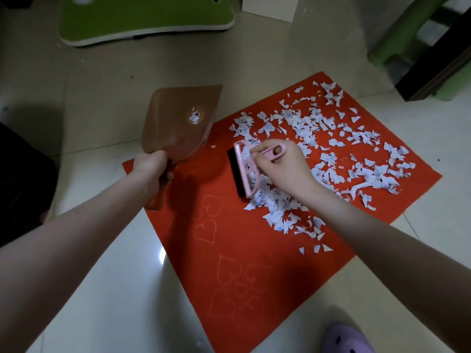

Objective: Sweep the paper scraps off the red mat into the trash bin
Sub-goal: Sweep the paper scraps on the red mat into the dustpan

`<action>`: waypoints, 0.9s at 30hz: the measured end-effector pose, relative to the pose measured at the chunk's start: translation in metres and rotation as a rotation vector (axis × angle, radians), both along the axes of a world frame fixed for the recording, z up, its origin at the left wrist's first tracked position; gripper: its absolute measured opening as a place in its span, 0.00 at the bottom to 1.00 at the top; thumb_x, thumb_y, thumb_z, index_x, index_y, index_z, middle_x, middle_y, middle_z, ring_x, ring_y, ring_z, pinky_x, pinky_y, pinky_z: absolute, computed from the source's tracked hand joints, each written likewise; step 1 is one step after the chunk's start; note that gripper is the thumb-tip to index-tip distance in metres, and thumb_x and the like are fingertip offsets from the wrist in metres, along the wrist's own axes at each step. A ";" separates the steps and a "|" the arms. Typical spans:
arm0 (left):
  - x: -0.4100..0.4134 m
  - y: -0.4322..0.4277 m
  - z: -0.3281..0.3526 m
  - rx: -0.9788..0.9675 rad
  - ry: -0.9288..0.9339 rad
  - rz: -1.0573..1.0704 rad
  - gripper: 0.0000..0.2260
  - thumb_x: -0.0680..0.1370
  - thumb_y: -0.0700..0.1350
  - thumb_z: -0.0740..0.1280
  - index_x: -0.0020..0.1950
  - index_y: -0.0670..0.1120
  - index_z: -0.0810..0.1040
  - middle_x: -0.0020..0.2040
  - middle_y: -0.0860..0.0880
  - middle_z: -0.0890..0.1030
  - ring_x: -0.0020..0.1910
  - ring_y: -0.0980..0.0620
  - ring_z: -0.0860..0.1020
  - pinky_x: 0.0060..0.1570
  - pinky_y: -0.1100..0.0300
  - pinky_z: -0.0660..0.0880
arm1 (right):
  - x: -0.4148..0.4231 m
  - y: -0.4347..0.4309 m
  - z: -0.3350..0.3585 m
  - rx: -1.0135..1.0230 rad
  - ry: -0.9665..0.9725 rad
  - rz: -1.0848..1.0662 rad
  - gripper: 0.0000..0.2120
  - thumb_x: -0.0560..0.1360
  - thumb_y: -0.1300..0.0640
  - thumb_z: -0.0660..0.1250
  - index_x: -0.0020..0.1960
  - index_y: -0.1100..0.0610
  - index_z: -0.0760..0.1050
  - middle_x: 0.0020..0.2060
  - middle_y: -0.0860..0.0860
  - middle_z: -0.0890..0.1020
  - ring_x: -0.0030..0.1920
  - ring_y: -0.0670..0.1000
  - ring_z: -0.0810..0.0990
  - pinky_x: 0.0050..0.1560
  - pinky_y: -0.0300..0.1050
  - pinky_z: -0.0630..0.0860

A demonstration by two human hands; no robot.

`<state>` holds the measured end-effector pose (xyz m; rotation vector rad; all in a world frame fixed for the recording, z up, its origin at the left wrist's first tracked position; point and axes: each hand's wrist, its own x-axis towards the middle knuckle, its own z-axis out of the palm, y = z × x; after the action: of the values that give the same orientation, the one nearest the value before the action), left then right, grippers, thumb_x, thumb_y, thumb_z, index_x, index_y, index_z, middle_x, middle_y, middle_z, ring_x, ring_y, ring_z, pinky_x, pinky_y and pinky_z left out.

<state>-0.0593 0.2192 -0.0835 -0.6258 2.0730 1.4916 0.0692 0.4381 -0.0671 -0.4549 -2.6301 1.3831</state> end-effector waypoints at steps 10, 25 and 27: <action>0.011 0.021 -0.001 0.023 0.023 -0.056 0.08 0.76 0.39 0.61 0.36 0.43 0.71 0.29 0.46 0.74 0.15 0.55 0.65 0.18 0.68 0.62 | 0.013 0.004 -0.013 -0.024 -0.213 0.238 0.06 0.75 0.59 0.68 0.50 0.56 0.82 0.34 0.44 0.82 0.31 0.41 0.79 0.34 0.36 0.74; 0.002 0.030 0.002 0.031 -0.038 -0.072 0.07 0.76 0.39 0.59 0.39 0.43 0.71 0.31 0.46 0.73 0.16 0.55 0.64 0.18 0.69 0.61 | -0.035 0.079 0.003 -0.011 0.069 -0.157 0.08 0.76 0.57 0.67 0.51 0.57 0.83 0.39 0.55 0.85 0.32 0.52 0.80 0.32 0.46 0.75; 0.004 0.036 0.002 0.063 -0.023 -0.015 0.06 0.76 0.38 0.60 0.39 0.44 0.71 0.28 0.47 0.73 0.17 0.55 0.64 0.19 0.68 0.61 | -0.042 0.071 0.003 -0.013 0.063 -0.168 0.08 0.76 0.58 0.67 0.49 0.60 0.83 0.39 0.55 0.85 0.34 0.52 0.82 0.34 0.46 0.77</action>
<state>-0.0556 0.2551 -0.0818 -0.5996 2.0003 1.5284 0.0270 0.5089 -0.0645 -0.6083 -2.4705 1.3399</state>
